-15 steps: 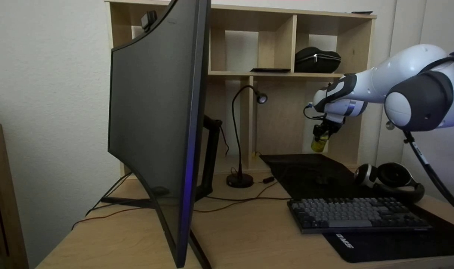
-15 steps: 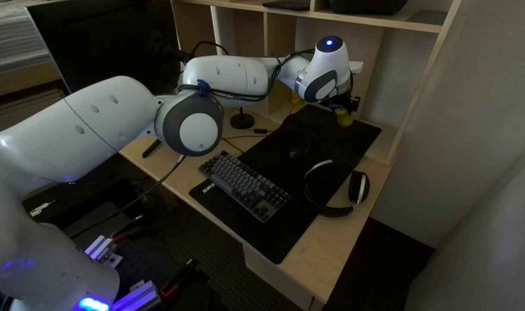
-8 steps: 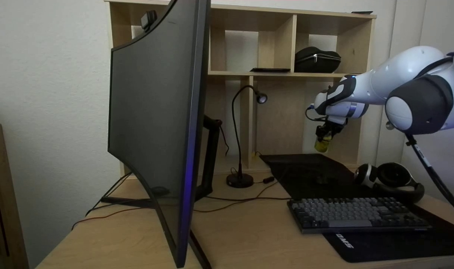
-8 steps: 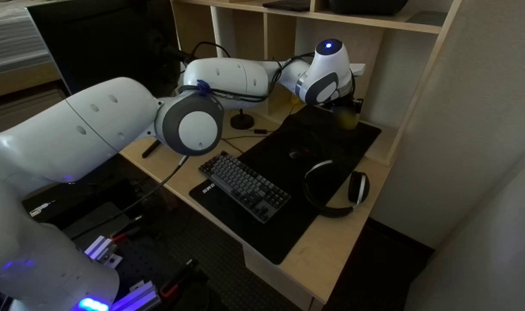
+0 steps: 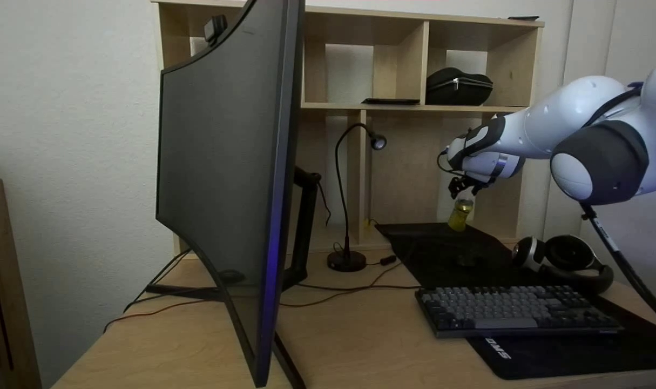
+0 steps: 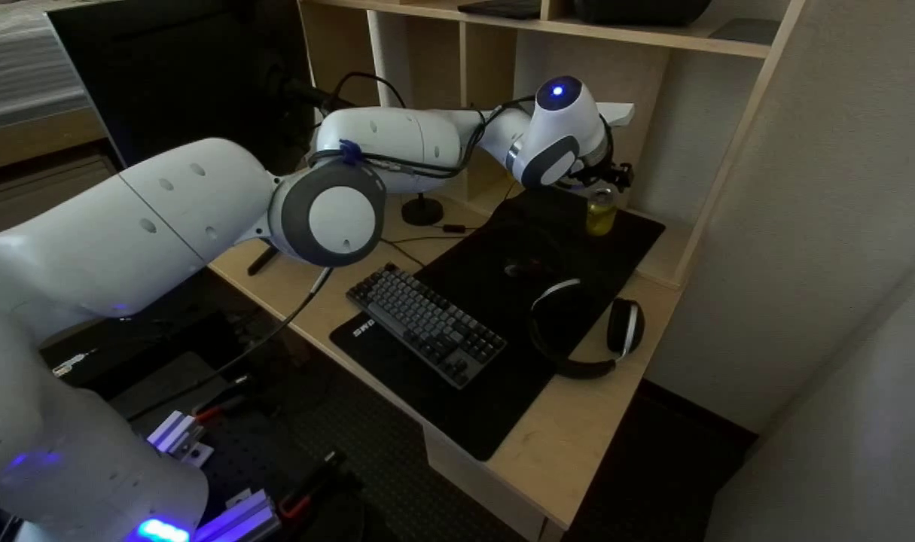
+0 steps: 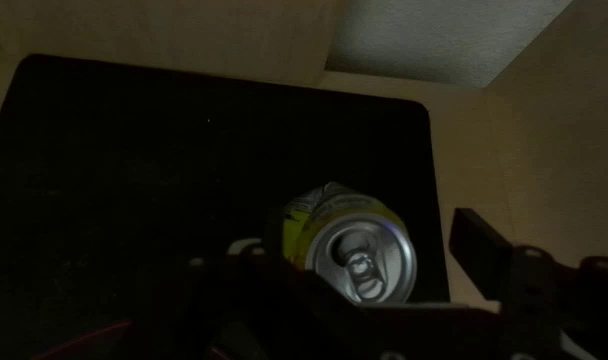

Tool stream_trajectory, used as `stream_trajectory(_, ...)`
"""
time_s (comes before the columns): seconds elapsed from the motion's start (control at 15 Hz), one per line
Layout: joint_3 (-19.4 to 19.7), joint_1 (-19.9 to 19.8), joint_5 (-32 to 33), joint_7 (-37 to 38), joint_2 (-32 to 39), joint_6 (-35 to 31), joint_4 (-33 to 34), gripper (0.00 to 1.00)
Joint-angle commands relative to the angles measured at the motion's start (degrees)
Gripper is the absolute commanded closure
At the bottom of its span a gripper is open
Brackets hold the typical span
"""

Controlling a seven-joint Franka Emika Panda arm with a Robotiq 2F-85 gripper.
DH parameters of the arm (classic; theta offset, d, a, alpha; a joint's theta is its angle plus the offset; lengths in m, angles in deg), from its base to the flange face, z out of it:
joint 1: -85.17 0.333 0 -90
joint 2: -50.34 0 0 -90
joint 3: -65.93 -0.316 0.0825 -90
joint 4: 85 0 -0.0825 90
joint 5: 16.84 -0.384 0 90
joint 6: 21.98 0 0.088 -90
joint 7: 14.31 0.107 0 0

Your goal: Move the soda can to the front of the mat, put the headphones on the back of the monitor, then switch on the desk lamp

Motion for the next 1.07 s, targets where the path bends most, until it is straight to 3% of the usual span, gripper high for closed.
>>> stream_trajectory(0.0,1.3,0.06,-2.57,0.0,1.05,-3.83,-0.28,0.0)
stream_trajectory(0.33,4.41,-0.76,-1.08,0.03,-1.79,3.16,-3.86,0.0)
stream_trajectory(0.4,6.75,0.02,-2.49,0.04,-3.65,4.46,-7.01,0.0)
stream_trajectory(0.53,5.55,-2.01,-0.8,-0.47,-4.42,9.88,-4.15,0.0)
stream_trajectory(1.0,6.12,-4.22,1.09,-5.89,-12.83,38.9,-5.0,0.0)
